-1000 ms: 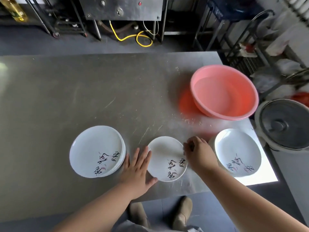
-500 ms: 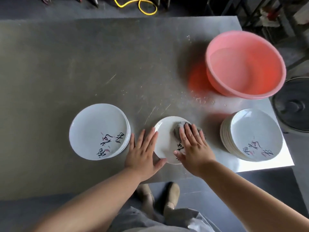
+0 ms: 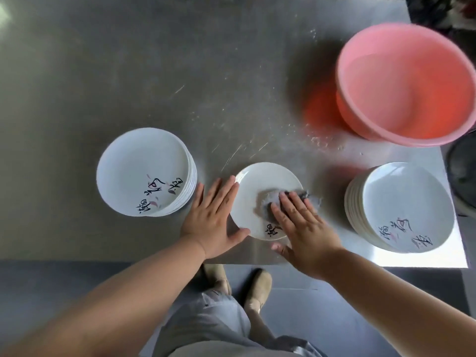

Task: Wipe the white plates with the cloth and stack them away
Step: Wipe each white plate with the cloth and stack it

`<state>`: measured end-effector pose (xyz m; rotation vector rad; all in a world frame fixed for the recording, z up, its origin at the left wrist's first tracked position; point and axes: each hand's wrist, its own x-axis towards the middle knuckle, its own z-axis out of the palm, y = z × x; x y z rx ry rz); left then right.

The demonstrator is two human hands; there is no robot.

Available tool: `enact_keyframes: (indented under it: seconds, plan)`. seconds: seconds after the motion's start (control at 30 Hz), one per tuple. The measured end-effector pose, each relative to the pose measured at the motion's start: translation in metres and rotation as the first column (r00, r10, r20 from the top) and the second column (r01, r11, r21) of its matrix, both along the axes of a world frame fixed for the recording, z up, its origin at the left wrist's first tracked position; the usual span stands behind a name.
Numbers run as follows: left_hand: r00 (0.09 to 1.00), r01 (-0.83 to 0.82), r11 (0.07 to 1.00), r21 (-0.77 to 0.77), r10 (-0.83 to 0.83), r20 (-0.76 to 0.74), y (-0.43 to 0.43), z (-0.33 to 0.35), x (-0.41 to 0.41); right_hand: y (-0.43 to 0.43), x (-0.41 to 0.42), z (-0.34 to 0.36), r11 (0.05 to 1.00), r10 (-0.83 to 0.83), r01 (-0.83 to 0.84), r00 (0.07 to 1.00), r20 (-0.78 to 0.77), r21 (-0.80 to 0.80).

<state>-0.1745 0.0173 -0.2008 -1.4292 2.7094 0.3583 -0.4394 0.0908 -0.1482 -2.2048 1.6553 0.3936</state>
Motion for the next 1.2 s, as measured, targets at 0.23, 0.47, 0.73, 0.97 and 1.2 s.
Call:
enact_keyframes:
  seconds: [0.23,0.47,0.73,0.97,1.2]
  plan:
    - [1.0,-0.005,1.0,-0.01,0.006,0.014,0.0,0.001,0.0,-0.048,0.052,-0.011,0.993,-0.116,0.115,0.988,0.098,0.02]
    - [1.0,-0.005,0.999,-0.052,0.004,-0.011,-0.001,-0.006,0.0,0.02,0.007,0.003,0.985,0.172,-0.173,0.982,0.082,0.007]
    - [1.0,0.011,0.999,-0.041,-0.011,0.006,-0.001,-0.007,0.002,-0.062,-0.002,-0.002,0.998,0.002,-0.004,1.0,-0.028,-0.062]
    - [1.0,0.015,0.999,-0.03,-0.014,0.018,-0.002,-0.005,0.001,-0.074,0.015,-0.013,0.992,0.086,-0.089,0.996,-0.034,-0.089]
    - [1.0,0.022,0.999,-0.036,-0.021,0.016,0.0,-0.006,0.001,-0.059,0.026,-0.01,0.99,-0.122,0.121,0.992,-0.013,-0.073]
